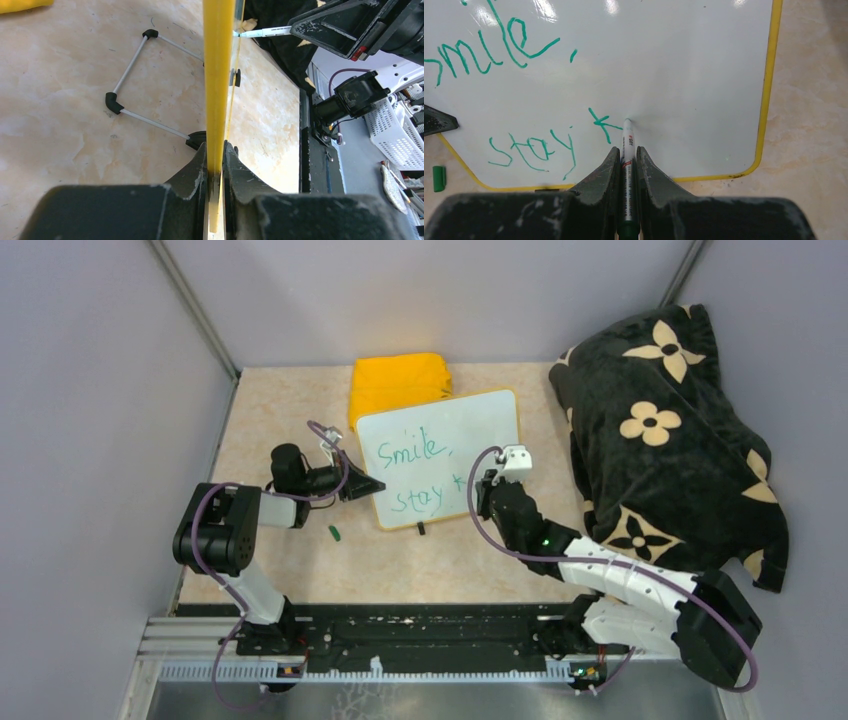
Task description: Write a sentence on the whiteboard
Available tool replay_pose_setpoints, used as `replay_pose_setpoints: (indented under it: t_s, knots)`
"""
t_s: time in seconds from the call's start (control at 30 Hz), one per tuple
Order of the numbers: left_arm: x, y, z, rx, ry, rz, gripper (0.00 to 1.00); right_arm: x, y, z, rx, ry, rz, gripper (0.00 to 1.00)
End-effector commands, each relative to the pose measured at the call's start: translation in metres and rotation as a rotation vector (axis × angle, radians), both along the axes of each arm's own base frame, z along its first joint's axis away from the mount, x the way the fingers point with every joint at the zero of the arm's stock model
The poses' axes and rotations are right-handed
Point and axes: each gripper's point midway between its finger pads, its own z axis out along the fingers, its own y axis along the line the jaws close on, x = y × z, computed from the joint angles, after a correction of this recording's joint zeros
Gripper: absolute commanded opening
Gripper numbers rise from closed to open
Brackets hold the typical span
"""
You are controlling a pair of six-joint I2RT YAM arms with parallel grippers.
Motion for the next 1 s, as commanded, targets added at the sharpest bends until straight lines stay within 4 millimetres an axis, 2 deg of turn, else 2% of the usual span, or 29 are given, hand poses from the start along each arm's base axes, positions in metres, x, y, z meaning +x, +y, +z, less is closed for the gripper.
replay_pose_setpoints:
  t_s: [0.0, 0.27, 0.4, 0.7, 0.97]
  knots:
    - [0.003, -0.001, -0.018, 0.042, 0.043, 0.039, 0.00, 0.002, -0.001, 0.009, 0.053, -0.019, -0.016, 0.00]
    - [0.002, -0.001, -0.019, 0.043, 0.046, 0.039, 0.00, -0.006, -0.007, -0.006, 0.053, 0.014, -0.019, 0.00]
    - [0.002, -0.001, -0.019, 0.043, 0.046, 0.038, 0.00, -0.007, -0.009, -0.005, 0.053, 0.014, -0.021, 0.00]
    - [0.002, -0.001, -0.019, 0.044, 0.046, 0.038, 0.00, -0.004, -0.011, 0.032, 0.096, -0.061, -0.029, 0.00]
    - [0.002, -0.002, -0.018, 0.045, 0.042, 0.038, 0.00, 0.003, -0.009, 0.039, 0.091, -0.078, -0.040, 0.00]
